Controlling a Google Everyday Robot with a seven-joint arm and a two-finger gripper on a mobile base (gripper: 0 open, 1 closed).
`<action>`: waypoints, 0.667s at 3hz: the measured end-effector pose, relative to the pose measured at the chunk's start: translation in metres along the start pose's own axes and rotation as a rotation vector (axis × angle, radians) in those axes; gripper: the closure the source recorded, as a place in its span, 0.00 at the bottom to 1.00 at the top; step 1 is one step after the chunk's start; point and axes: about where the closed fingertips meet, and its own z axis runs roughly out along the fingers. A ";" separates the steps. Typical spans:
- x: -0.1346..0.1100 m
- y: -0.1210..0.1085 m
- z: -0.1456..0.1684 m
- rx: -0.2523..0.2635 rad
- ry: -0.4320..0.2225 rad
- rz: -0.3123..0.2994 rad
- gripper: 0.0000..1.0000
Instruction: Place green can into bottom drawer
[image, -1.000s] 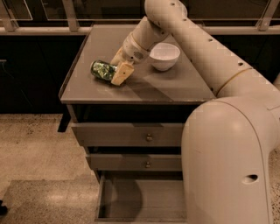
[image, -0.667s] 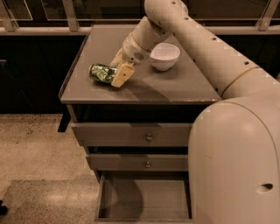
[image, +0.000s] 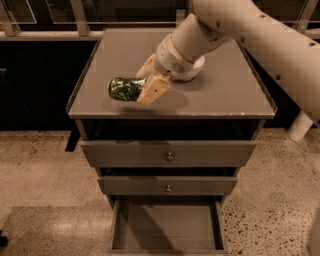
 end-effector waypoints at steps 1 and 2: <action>-0.007 0.043 -0.031 0.098 -0.046 0.010 1.00; -0.017 0.085 -0.040 0.199 -0.117 0.011 1.00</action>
Offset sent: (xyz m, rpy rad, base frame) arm -0.1546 -0.0653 -0.0379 0.2111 -0.1546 -0.2924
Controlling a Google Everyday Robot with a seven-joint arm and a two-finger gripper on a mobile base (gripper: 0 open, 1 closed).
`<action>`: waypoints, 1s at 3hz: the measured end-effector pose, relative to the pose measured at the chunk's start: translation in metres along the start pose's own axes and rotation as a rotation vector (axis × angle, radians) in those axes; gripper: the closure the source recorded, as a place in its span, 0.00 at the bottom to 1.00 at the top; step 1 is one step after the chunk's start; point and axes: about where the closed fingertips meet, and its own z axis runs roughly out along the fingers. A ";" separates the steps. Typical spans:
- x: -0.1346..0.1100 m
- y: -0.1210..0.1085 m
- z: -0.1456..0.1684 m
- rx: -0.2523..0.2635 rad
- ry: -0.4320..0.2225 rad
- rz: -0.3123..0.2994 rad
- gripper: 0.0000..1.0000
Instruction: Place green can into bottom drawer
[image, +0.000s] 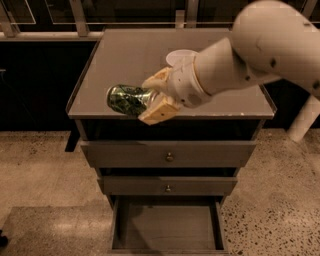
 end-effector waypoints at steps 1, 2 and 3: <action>0.002 0.040 0.006 0.082 -0.069 0.024 1.00; 0.041 0.072 0.013 0.183 -0.087 0.141 1.00; 0.083 0.088 0.006 0.244 -0.035 0.218 1.00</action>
Offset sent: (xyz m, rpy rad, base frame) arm -0.0950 -0.0770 -0.1699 0.2041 0.0493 -0.4770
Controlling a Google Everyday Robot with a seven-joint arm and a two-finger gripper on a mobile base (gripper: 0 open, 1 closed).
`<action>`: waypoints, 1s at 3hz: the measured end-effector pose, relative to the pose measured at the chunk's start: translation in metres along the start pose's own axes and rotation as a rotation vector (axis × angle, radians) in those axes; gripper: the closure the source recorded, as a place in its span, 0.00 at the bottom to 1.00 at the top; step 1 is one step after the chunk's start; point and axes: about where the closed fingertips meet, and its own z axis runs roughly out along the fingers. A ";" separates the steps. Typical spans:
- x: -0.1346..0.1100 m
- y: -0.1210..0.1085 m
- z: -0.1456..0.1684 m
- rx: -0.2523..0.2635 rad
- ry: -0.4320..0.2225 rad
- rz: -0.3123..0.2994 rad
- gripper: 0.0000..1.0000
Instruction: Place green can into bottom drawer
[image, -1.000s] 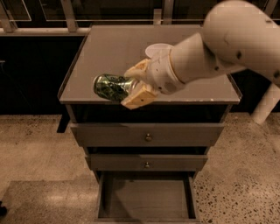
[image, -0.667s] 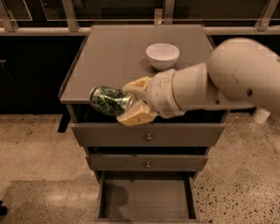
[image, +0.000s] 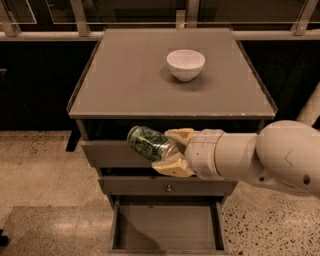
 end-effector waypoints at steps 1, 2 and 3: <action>0.000 0.000 0.000 -0.001 0.001 -0.001 1.00; 0.020 0.007 0.003 -0.013 -0.022 -0.002 1.00; 0.073 0.030 0.014 -0.018 -0.096 0.061 1.00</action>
Offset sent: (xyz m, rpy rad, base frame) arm -0.0129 -0.0261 -0.0646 0.0675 -0.0050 0.0460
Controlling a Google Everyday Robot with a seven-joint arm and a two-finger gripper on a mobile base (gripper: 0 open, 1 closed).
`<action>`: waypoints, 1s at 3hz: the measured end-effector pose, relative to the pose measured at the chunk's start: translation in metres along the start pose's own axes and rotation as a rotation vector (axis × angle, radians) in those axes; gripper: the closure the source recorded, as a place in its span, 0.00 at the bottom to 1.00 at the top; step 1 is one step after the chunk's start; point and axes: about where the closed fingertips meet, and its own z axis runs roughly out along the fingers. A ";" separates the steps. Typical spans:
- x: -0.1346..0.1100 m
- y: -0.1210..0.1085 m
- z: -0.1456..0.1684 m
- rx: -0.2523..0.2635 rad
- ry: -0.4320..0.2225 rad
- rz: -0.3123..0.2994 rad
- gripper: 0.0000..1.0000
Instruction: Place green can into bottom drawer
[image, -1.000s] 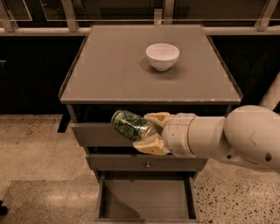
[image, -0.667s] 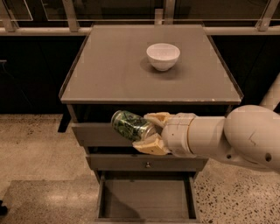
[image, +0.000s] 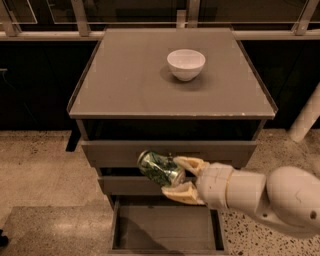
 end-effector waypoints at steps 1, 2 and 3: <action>0.054 0.014 0.006 0.009 -0.083 0.050 1.00; 0.112 0.023 0.021 -0.006 -0.144 0.161 1.00; 0.155 0.028 0.032 -0.008 -0.146 0.253 1.00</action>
Offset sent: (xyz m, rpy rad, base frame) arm -0.0148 -0.0490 -0.1917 0.3593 0.1490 -0.0704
